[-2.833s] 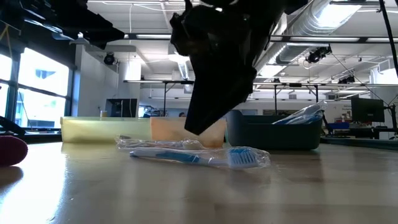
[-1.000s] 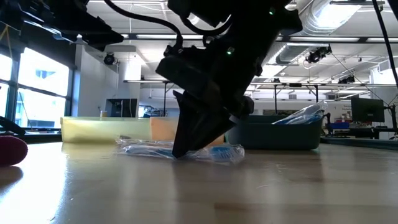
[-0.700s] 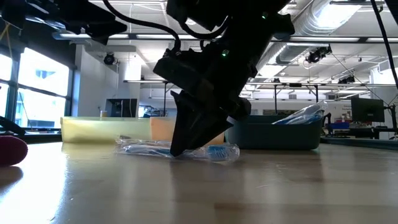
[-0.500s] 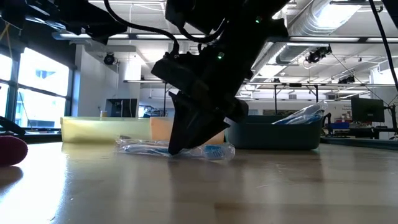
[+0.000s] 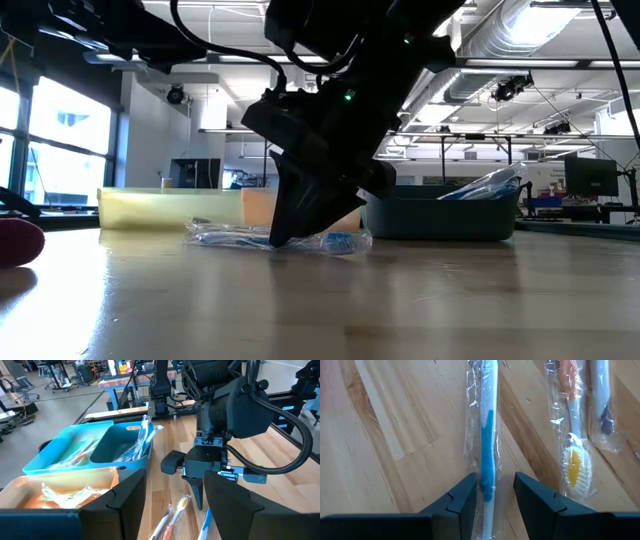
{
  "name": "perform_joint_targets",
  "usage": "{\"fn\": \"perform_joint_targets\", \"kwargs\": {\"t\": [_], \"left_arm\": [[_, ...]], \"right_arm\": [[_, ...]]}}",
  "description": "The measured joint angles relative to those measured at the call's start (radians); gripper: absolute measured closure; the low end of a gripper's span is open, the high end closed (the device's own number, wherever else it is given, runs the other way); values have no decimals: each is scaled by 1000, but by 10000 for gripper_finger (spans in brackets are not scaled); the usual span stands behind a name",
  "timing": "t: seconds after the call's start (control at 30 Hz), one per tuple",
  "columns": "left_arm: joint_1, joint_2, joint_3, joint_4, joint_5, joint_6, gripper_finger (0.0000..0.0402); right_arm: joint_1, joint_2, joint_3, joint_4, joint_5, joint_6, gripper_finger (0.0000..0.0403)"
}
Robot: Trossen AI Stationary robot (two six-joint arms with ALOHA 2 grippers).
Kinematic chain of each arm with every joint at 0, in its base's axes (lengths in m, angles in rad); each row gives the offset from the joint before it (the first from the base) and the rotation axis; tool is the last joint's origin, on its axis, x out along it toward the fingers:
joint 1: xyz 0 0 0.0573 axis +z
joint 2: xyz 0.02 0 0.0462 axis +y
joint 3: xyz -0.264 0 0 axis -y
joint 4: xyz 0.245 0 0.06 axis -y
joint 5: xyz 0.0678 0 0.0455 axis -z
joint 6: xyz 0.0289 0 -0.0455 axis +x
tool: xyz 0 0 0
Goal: Pick & Place Toothbrushes
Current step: Put the blue toothbrush into the dark blue bin
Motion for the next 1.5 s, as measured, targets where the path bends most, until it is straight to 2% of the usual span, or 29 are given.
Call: {"fn": "perform_joint_targets", "kwargs": {"t": [0.17, 0.53, 1.5], "left_arm": [[0, 0, 0, 0, -1, 0, 208], [0, 0, 0, 0, -2, 2, 208], [0, 0, 0, 1, -2, 2, 208]], "right_arm": [[0, 0, 0, 1, -1, 0, 289], [1, 0, 0, 10, 0, 0, 388], [5, -28, -3, 13, -30, -32, 401]]}}
